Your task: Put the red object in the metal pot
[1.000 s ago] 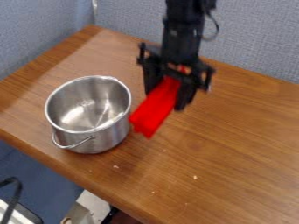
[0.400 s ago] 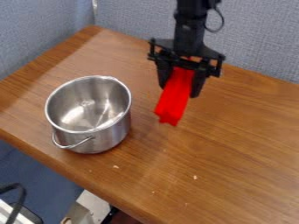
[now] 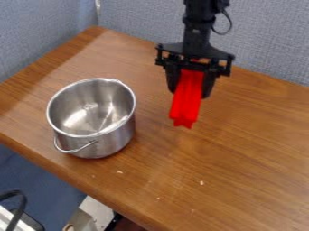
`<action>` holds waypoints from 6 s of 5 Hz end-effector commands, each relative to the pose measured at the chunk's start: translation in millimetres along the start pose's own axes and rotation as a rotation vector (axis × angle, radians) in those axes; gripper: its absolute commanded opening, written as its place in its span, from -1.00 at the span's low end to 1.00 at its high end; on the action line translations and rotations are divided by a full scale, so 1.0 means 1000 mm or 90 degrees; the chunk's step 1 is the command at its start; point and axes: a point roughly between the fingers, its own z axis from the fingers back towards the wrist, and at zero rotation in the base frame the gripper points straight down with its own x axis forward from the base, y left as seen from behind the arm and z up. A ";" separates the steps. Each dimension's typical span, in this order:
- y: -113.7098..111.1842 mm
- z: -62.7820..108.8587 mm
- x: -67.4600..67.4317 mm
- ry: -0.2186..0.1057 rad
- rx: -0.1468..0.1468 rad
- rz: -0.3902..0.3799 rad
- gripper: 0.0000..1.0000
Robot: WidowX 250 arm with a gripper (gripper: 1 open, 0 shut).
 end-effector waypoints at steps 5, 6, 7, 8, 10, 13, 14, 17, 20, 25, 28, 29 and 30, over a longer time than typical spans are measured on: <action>0.002 0.035 0.014 -0.053 -0.050 0.067 -1.00; 0.019 0.047 0.015 -0.057 -0.050 0.082 -1.00; 0.044 0.058 0.016 -0.066 -0.046 0.104 -1.00; 0.067 0.068 0.016 -0.074 -0.045 0.140 -1.00; 0.099 0.058 0.008 -0.093 -0.002 0.176 -1.00; 0.121 0.025 -0.007 -0.079 0.038 0.190 -1.00; 0.114 0.028 -0.010 -0.065 0.024 0.186 -1.00; 0.094 0.040 -0.013 -0.013 -0.019 0.149 -1.00; 0.113 0.029 -0.015 0.002 -0.024 0.188 -1.00; 0.113 0.002 -0.024 0.045 0.005 0.186 -1.00; 0.133 -0.008 -0.033 0.070 0.014 0.176 -1.00; 0.133 -0.008 -0.034 0.074 0.012 0.172 -1.00; 0.132 -0.008 -0.034 0.076 0.010 0.170 -1.00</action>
